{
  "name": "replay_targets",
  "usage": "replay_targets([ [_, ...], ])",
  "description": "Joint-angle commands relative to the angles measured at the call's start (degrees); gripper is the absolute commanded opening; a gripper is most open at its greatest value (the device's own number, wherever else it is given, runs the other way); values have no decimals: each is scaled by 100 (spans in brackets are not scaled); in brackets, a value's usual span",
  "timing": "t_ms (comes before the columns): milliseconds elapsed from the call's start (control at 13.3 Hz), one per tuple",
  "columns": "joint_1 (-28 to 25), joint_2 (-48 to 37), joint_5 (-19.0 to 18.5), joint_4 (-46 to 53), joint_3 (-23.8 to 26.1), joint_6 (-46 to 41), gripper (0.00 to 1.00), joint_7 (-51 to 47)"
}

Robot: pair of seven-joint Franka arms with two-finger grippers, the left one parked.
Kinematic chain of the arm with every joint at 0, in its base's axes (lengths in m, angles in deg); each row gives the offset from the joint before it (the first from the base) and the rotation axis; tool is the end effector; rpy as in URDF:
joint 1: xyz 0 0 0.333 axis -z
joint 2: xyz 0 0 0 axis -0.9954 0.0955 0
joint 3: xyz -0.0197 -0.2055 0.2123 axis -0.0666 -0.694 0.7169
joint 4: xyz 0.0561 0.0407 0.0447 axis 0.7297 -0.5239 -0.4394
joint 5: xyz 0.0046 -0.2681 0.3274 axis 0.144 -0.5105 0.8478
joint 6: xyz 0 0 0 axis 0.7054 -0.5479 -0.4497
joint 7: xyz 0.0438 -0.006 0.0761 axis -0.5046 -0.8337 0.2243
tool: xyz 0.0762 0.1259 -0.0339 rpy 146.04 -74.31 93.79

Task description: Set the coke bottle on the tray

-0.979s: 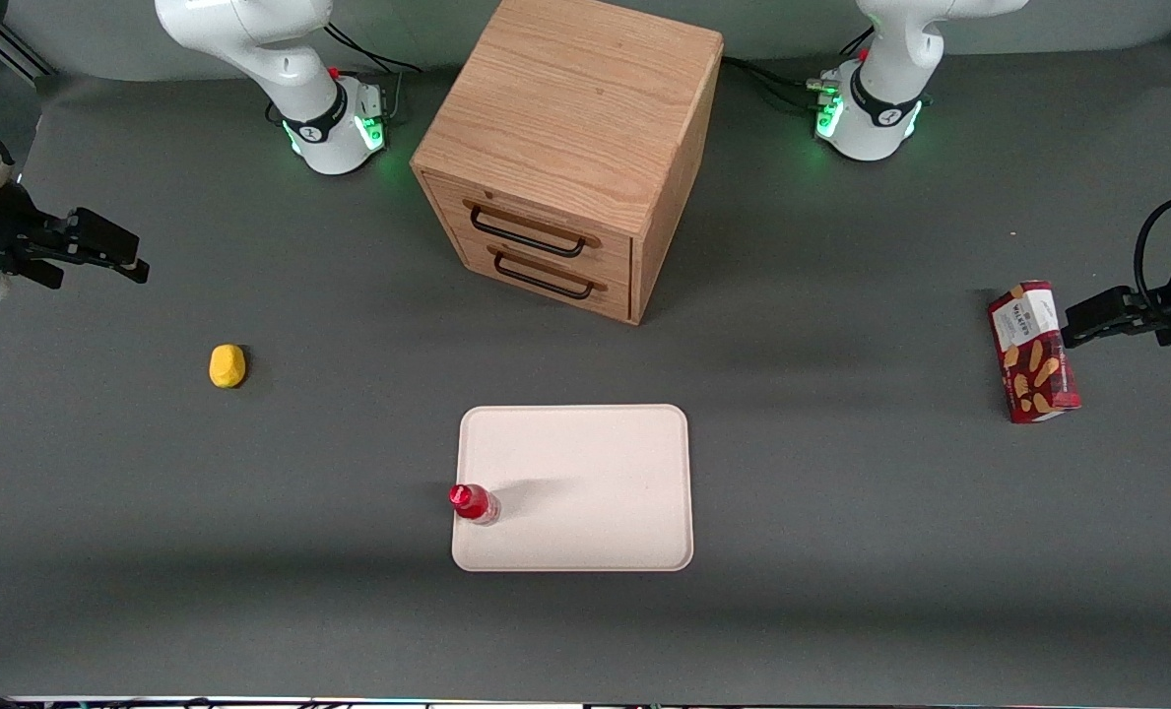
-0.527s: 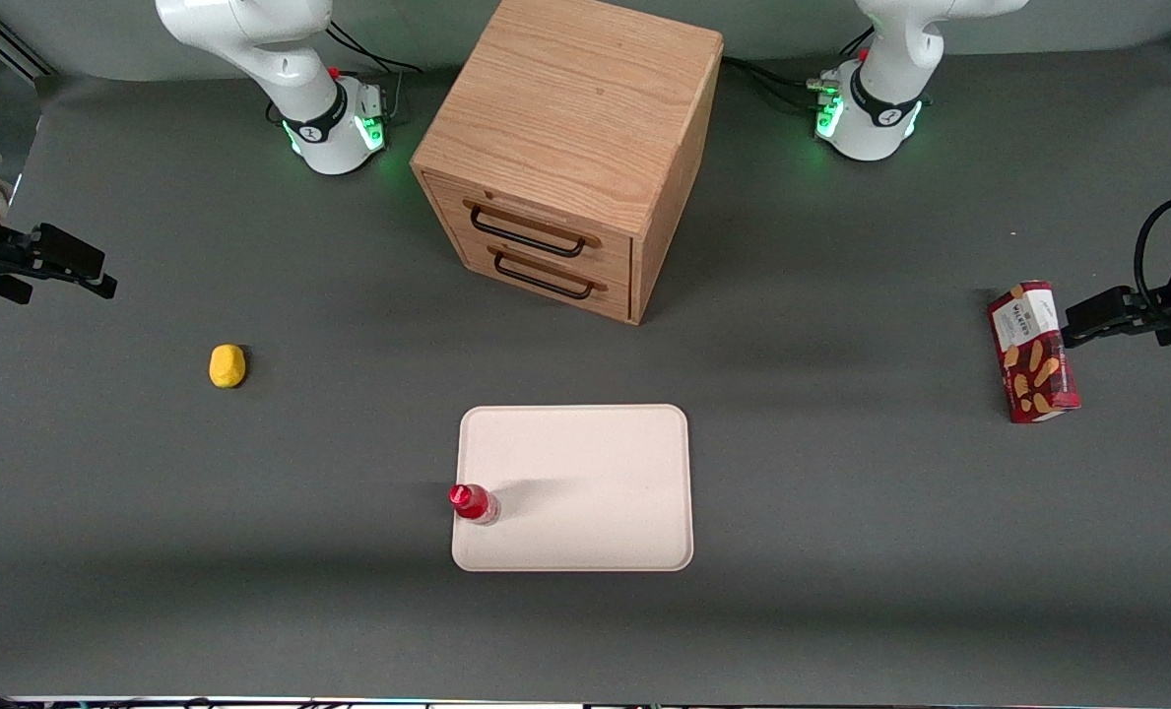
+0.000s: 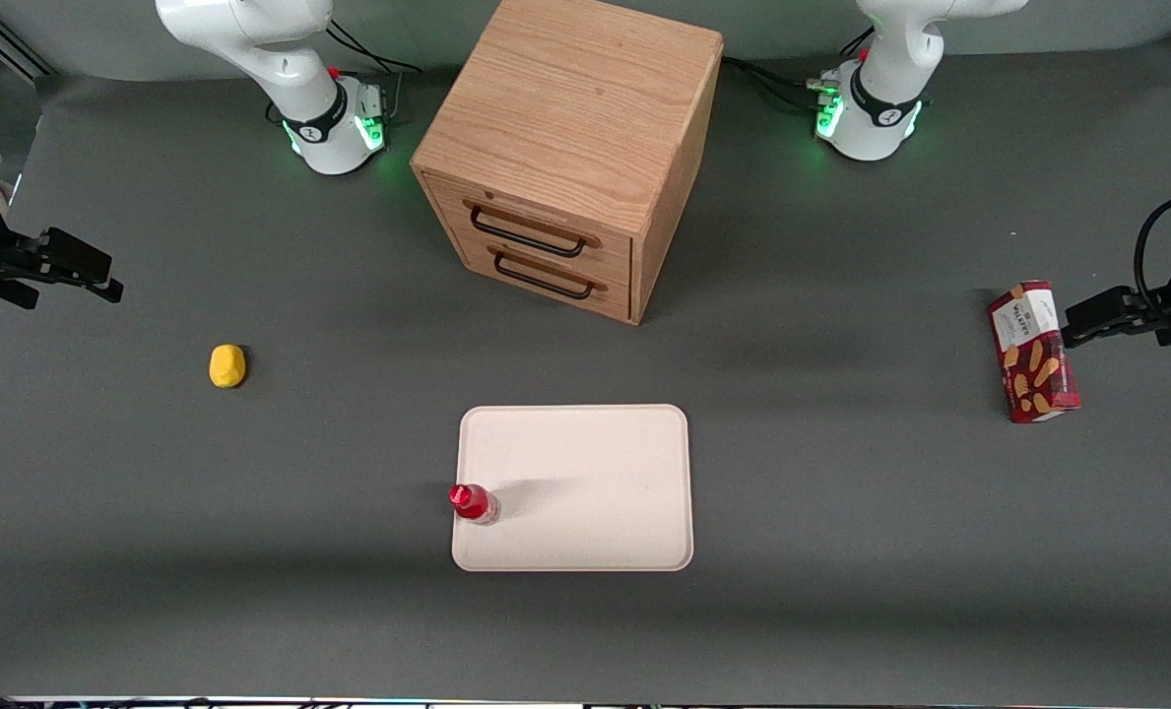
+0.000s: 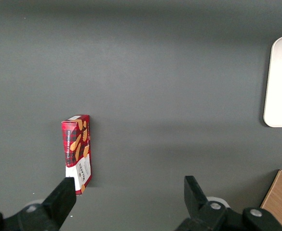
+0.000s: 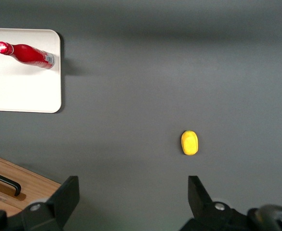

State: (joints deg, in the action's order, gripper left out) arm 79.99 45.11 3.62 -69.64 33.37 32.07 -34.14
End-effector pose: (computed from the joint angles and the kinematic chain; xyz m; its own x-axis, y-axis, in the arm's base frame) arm 0.5899 -0.0074 0.5731 0.9997 0.0195 0.0165 0.0199 -0.9995 -0.0252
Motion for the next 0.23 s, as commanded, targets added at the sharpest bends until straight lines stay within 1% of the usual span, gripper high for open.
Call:
replay_targets([
  [0,22,-29,-70,-24,25,30,100,29],
  [151,31,-38,-62,-24,25,12,100,29],
])
